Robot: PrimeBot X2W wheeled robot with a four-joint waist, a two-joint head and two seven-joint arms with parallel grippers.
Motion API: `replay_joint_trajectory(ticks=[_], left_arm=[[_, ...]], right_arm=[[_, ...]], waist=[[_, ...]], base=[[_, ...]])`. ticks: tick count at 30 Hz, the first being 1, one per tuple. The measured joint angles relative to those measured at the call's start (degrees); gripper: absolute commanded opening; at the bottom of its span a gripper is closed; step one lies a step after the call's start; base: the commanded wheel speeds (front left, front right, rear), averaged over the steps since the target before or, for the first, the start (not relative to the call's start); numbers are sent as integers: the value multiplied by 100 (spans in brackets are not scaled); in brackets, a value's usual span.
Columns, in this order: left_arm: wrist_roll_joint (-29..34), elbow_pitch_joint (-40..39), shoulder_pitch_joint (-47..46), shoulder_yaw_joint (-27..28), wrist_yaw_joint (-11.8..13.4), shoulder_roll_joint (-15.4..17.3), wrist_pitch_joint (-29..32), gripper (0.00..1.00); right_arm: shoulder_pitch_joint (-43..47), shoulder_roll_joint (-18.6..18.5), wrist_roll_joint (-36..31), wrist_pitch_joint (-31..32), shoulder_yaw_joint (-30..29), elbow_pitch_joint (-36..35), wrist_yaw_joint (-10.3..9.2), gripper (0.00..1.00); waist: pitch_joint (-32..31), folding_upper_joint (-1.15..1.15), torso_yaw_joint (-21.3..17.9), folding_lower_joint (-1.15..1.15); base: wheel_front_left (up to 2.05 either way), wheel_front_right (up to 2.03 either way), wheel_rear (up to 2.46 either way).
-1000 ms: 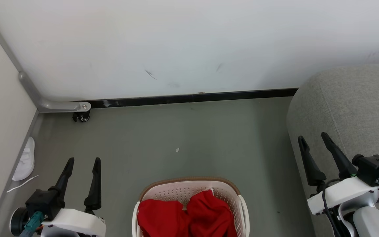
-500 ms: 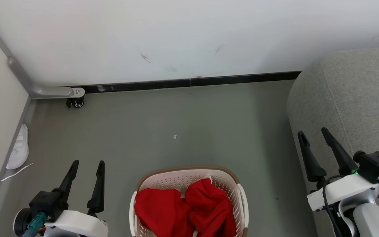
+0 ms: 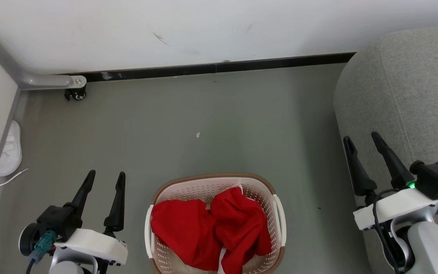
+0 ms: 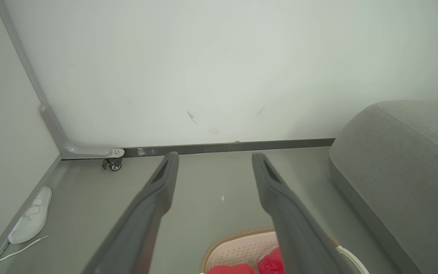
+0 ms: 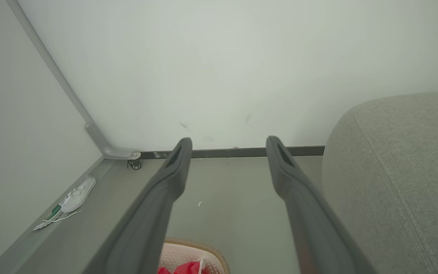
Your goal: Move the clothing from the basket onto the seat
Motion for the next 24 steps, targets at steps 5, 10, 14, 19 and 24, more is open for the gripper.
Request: replay_joint_trajectory(ticks=[5, 10, 14, 19, 24], left_arm=[[32, 29, -157, -48, -1, -12, -1, 100], [59, 132, -313, -123, -45, -42, -9, 100], [99, 187, -521, -192, -53, -103, -15, 100], [151, 299, -663, -261, -79, -112, -15, 100], [177, 482, -821, -315, -94, -119, -15, 100]], right_arm=[[-225, 18, 1, -1, 41, -129, 0, 100], [-279, 23, 3, -1, 63, -131, 0, 100], [-454, 30, 4, -1, 40, -170, 0, 100], [-579, 44, 7, -1, 7, -224, 0, 100], [-703, 74, 7, -1, 11, -277, 0, 100]], waist=[[218, 0, -26, 0], [443, 0, -56, 0], [669, 0, -89, 0], [891, 0, -126, 0], [1112, 0, -168, 0]], base=[[0, 0, 0], [0, 0, 0], [0, 0, 0], [0, 0, 0], [0, 0, 0]])
